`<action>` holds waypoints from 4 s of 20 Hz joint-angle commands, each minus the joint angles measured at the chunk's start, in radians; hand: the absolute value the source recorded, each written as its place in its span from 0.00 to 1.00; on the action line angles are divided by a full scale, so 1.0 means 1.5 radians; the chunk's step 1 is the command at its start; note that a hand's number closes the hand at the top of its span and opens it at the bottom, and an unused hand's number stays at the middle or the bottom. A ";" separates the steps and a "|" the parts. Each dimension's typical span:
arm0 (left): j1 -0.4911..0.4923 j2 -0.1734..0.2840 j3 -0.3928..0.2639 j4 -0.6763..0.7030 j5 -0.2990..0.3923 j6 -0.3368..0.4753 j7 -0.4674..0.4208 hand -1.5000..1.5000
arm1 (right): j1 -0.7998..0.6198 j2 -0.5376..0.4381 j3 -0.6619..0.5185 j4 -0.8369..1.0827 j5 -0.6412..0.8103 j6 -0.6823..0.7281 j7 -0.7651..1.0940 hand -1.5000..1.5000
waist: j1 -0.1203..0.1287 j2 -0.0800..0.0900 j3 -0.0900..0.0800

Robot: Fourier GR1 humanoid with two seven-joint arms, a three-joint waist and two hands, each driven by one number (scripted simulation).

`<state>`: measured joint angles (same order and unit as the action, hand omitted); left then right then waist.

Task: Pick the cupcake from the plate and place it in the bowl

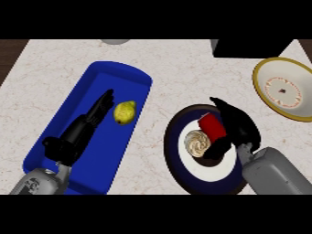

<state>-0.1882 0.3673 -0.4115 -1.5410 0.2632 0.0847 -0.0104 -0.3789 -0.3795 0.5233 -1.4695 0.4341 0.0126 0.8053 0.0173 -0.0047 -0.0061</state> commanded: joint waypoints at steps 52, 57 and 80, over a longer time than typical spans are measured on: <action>0.024 -0.116 0.079 -0.024 -0.111 -0.051 0.042 0.50 | -0.007 0.163 -0.044 0.121 0.159 0.162 0.130 0.00 | -0.011 0.003 0.004; 0.106 -0.098 0.084 -0.077 -0.123 -0.080 0.028 0.50 | -0.012 0.167 -0.049 0.135 0.206 0.137 0.037 1.00 | -0.008 0.003 0.004; 0.041 -0.129 0.146 -0.034 -0.129 -0.132 0.050 0.50 | -0.088 0.043 -0.120 0.241 0.372 -0.006 -0.248 1.00 | -0.010 0.003 0.004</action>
<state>-0.1325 0.1618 -0.2164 -1.5936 0.0555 -0.0912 0.0762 -0.5145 -0.2737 0.3580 -1.0947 0.9289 0.0888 0.4527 0.0101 -0.0017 -0.0015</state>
